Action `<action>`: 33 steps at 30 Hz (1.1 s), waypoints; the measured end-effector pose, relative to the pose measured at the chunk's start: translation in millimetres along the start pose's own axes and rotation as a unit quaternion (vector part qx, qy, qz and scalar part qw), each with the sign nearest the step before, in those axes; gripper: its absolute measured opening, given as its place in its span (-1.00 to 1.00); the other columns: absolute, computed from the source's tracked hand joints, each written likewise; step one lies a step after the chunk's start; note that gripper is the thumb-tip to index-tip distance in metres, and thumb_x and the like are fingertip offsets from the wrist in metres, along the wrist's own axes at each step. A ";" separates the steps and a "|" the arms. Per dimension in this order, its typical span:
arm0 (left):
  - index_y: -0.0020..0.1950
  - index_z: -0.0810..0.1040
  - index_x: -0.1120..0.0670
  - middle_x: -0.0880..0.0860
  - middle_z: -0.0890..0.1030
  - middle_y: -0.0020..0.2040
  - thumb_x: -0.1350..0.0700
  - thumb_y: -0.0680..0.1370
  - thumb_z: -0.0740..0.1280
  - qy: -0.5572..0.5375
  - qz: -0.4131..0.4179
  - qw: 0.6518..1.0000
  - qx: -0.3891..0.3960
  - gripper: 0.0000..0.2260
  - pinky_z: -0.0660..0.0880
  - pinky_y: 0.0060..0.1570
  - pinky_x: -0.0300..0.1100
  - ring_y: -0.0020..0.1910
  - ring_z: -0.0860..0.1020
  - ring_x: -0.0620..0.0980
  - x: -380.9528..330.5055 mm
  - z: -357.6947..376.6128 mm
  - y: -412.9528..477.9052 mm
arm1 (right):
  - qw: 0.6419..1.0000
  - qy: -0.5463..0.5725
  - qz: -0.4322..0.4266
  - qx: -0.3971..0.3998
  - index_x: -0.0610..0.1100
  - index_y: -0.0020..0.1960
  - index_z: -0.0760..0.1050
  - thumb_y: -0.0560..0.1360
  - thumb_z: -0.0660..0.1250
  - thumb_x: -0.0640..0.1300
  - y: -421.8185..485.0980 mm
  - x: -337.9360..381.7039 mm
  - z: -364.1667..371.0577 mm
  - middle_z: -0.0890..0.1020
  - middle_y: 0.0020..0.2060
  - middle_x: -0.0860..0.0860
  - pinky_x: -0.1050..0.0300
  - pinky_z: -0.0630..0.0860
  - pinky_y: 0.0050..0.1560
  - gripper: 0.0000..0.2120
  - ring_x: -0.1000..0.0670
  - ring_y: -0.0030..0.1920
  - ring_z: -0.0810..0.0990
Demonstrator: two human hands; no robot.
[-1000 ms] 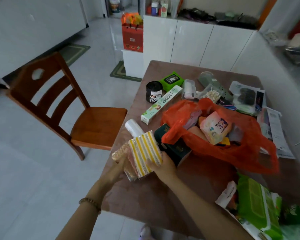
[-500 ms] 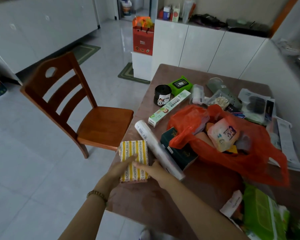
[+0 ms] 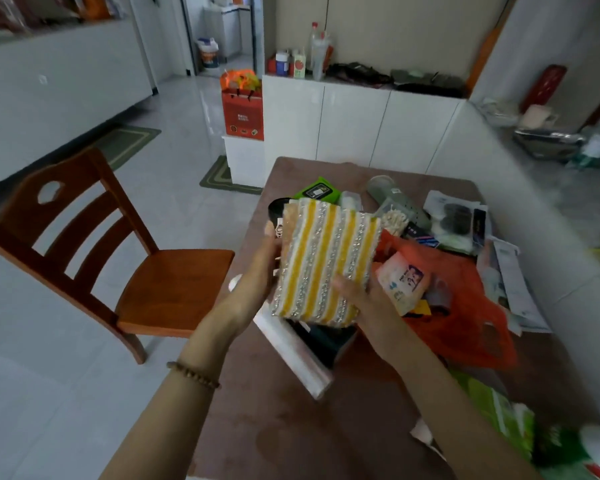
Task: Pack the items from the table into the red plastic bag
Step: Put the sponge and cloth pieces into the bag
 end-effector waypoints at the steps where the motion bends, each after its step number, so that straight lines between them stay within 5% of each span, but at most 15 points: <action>1: 0.30 0.45 -0.04 0.01 0.57 0.23 -0.30 0.55 -0.10 -0.015 0.013 0.999 -0.026 -0.44 0.46 0.15 -0.23 0.16 0.57 -0.10 -5.3 11.2 11.8 | 0.999 0.031 0.001 -0.023 0.05 0.46 0.24 0.17 0.56 0.22 -1.4 6.6 -19.4 0.51 0.34 0.03 -0.10 0.37 0.35 -0.04 -0.02 0.36 0.46; 3: 0.27 0.45 0.03 -0.06 0.58 0.13 -0.17 0.63 -0.06 -0.012 0.028 0.995 -0.099 -0.55 0.47 0.04 -0.30 0.09 0.57 -0.15 -0.5 27.8 37.4 | 0.993 0.073 0.018 -0.091 0.04 0.49 0.18 0.04 0.58 0.31 -10.3 11.4 -63.0 0.41 0.41 -0.01 -0.19 0.28 0.41 0.14 -0.08 0.43 0.35; 7: 0.35 0.34 0.14 0.01 0.47 0.22 -0.17 0.48 0.33 0.281 0.070 0.952 -0.103 -0.44 0.37 0.25 -0.08 0.23 0.45 0.01 30.8 56.9 70.2 | 0.986 0.120 0.017 -0.114 0.00 0.36 0.40 0.19 0.55 0.18 -34.9 6.5 -120.0 0.57 0.27 -0.04 -0.07 0.41 0.34 -0.20 -0.04 0.28 0.54; 10: 0.25 0.45 0.20 0.19 0.59 0.14 -0.01 0.48 0.40 0.385 0.047 0.915 -0.113 -0.57 0.43 0.10 -0.07 0.14 0.54 0.14 46.1 60.7 91.3 | 0.973 0.163 0.075 -0.146 -0.04 0.39 0.37 0.30 0.47 0.08 -40.4 -11.8 -149.0 0.63 0.19 -0.05 -0.11 0.42 0.29 -0.30 -0.07 0.21 0.59; 12: 0.04 0.60 0.16 0.16 0.63 -0.16 0.04 0.55 0.32 0.306 0.039 0.943 -0.126 -0.78 0.42 -0.14 -0.13 -0.18 0.58 0.05 37.1 55.2 101.8 | 0.967 0.172 0.119 -0.143 -0.05 0.36 0.41 0.38 0.37 0.03 -37.1 -20.2 -153.1 0.64 0.17 -0.07 -0.07 0.46 0.23 -0.44 -0.09 0.21 0.58; 14: -0.13 0.62 0.12 0.04 0.57 -0.37 0.08 0.59 0.25 0.199 0.049 0.970 -0.131 -0.79 0.35 -0.33 -0.18 -0.49 0.44 -0.16 19.4 44.0 109.8 | 0.965 0.164 0.153 -0.135 -0.05 0.32 0.44 0.38 0.37 0.02 -28.3 -26.9 -151.9 0.65 0.16 -0.07 -0.03 0.49 0.19 -0.48 -0.08 0.18 0.60; 16: 0.00 0.62 0.12 0.02 0.63 -0.21 0.16 0.62 0.17 0.196 0.087 0.967 -0.137 -0.78 0.39 -0.33 -0.25 -0.40 0.48 -0.26 -5.2 31.7 114.6 | 0.964 0.155 0.180 -0.120 -0.05 0.29 0.47 0.37 0.39 0.02 -15.5 -30.1 -145.0 0.66 0.14 -0.07 -0.01 0.51 0.14 -0.50 -0.06 0.13 0.62; 18: 0.22 0.55 0.14 0.05 0.61 -0.03 0.20 0.64 0.12 0.219 0.132 0.956 -0.143 -0.74 0.42 -0.19 -0.39 -0.12 0.53 -0.13 -29.8 22.0 115.4 | 0.965 0.135 0.207 -0.092 -0.06 0.24 0.50 0.39 0.39 0.01 3.6 -32.1 -135.9 0.67 0.10 -0.07 0.02 0.54 0.10 -0.57 -0.05 0.09 0.63; 21: 0.28 0.49 0.07 -0.09 0.60 -0.25 0.22 0.65 0.09 0.166 0.173 0.966 -0.101 -0.72 0.40 -0.31 -0.42 -0.34 0.48 -0.21 -58.0 23.0 112.2 | 0.965 0.072 0.237 -0.081 -0.05 0.15 0.55 0.43 0.40 0.06 38.9 -32.1 -127.7 0.70 0.02 -0.04 0.04 0.57 0.02 -0.66 -0.03 0.01 0.66; 25: 0.30 0.40 0.00 -0.19 0.46 -0.60 0.24 0.65 0.08 0.118 0.169 0.975 -0.081 -0.72 0.27 -0.54 -0.47 -0.61 0.34 -0.24 -63.1 25.0 110.7 | 0.960 -0.019 0.238 -0.147 -0.03 0.27 0.51 0.08 0.48 0.42 88.4 -34.1 -143.0 0.65 0.13 -0.03 -0.10 0.48 0.24 -0.12 -0.09 0.16 0.59; 27: 0.33 0.41 -0.01 -0.14 0.43 -0.62 0.22 0.65 0.10 0.118 0.147 0.978 -0.085 -0.70 0.26 -0.55 -0.42 -0.61 0.30 -0.22 -47.7 20.3 112.8 | 0.960 -0.068 0.221 -0.158 -0.07 0.29 0.50 0.11 0.37 0.51 104.6 -39.3 -150.0 0.65 0.13 0.01 -0.04 0.43 0.22 -0.07 -0.06 0.18 0.55; 30: 0.37 0.41 0.06 -0.10 0.44 -0.57 0.19 0.63 0.14 0.113 0.101 0.982 -0.117 -0.69 0.31 -0.55 -0.42 -0.61 0.35 -0.22 -16.6 9.0 113.0 | 0.947 -0.153 0.160 -0.231 -0.10 0.39 0.33 0.24 0.40 0.38 95.2 -24.6 -138.5 0.40 0.31 0.01 -0.05 0.41 0.17 -0.11 -0.08 0.23 0.42; 33: 0.40 0.38 0.00 0.05 0.60 -0.24 0.06 0.63 0.17 0.071 0.066 0.985 -0.144 -0.67 0.48 -0.37 -0.32 -0.39 0.52 -0.14 10.9 -0.3 105.9 | 0.943 -0.203 0.052 -0.257 -0.08 0.36 0.34 0.43 0.39 0.11 65.6 -18.4 -115.6 0.30 0.27 0.00 0.03 0.35 0.31 -0.42 0.01 0.29 0.33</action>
Point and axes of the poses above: each hand's wrist, its own y-axis towards the middle knuckle, its own z-axis out of the palm, x = y × z, the point moved 6 cm from there along y, towards the middle knuckle
